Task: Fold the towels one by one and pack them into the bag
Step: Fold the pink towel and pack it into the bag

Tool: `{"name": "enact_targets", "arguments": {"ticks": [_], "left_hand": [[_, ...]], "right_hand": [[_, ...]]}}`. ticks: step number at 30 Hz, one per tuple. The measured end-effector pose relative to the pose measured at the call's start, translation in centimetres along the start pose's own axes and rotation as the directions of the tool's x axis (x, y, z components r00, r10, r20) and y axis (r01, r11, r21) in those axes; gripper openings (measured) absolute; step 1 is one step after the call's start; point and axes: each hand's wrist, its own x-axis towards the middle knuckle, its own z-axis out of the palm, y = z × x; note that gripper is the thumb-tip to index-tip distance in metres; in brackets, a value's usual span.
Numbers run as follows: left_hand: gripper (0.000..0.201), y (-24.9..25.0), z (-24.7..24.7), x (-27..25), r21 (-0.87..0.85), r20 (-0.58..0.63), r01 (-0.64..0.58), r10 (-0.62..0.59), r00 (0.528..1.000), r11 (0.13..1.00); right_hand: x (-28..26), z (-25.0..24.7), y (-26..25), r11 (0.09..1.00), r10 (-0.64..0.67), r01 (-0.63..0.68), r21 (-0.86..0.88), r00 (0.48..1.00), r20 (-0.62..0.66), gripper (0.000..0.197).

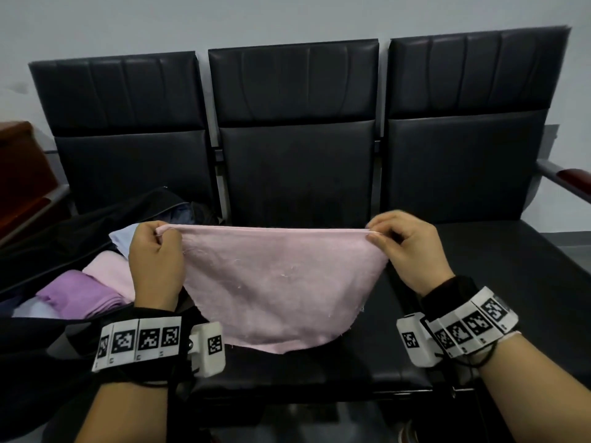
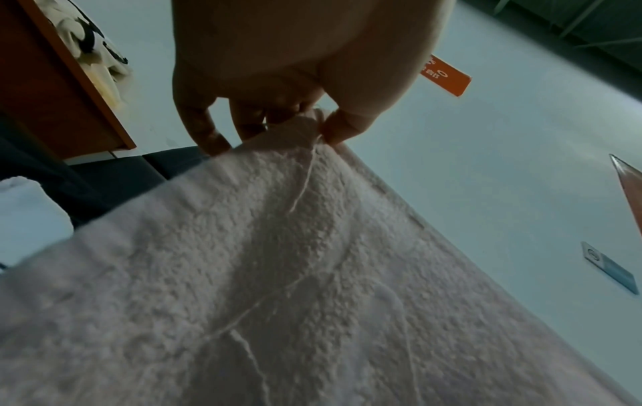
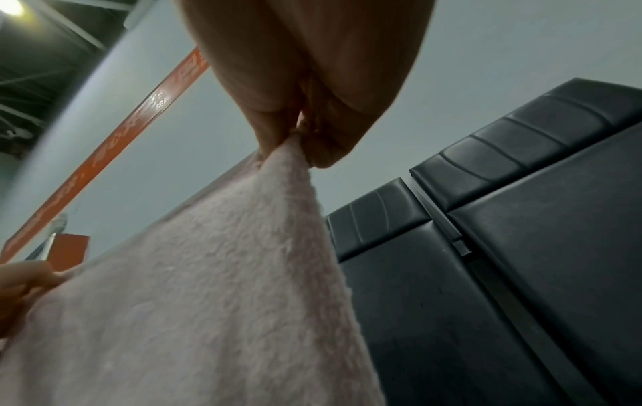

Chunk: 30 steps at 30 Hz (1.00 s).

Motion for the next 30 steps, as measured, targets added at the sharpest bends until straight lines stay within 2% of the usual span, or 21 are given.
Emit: {"name": "enact_targets", "arguments": {"ticks": [7,10,13,17,20,23,26,30], "left_hand": [[0.015,-0.3,0.0,-0.1,-0.009,0.005,0.016,-0.016,1.0,1.0],[0.014,0.2,0.3,0.0,-0.011,0.034,0.018,-0.017,0.999,1.0],[0.012,1.6,0.4,0.3,-0.049,0.064,0.013,-0.01,0.998,0.999],[0.012,3.6,-0.3,0.6,-0.125,0.059,-0.054,0.062,0.996,0.991],[0.013,4.3,-1.4,-0.1,-0.171,0.083,-0.063,0.078,0.994,0.983],[0.013,5.5,-2.7,-0.8,-0.228,0.106,-0.038,0.063,0.992,0.973],[0.016,7.3,-3.9,-0.4,-0.31,0.096,-0.046,0.079,0.992,0.95],[0.014,8.4,-4.3,0.5,-0.346,0.067,-0.048,0.076,0.995,0.937]], "right_hand": [[-0.2,-0.4,-0.5,0.99,0.125,-0.126,0.063,0.992,0.027,0.018],[0.5,-0.5,-0.5,0.982,0.182,-0.18,0.058,0.983,-0.028,0.022],[1.9,-1.1,-1.1,0.984,0.177,-0.178,-0.005,0.978,-0.108,0.019],[3.0,-2.4,-2.5,0.987,0.131,-0.142,-0.076,0.982,-0.137,0.011],[2.1,-3.4,-3.4,0.989,0.15,-0.148,0.021,0.981,-0.127,0.019],[1.0,-4.3,-4.5,0.968,0.173,-0.15,0.2,0.98,-0.101,0.014],[1.3,-5.5,-6.5,0.922,0.169,-0.093,0.376,0.97,-0.174,0.007],[2.7,-6.5,-7.8,0.91,0.168,-0.062,0.41,0.959,-0.228,0.005]]}}
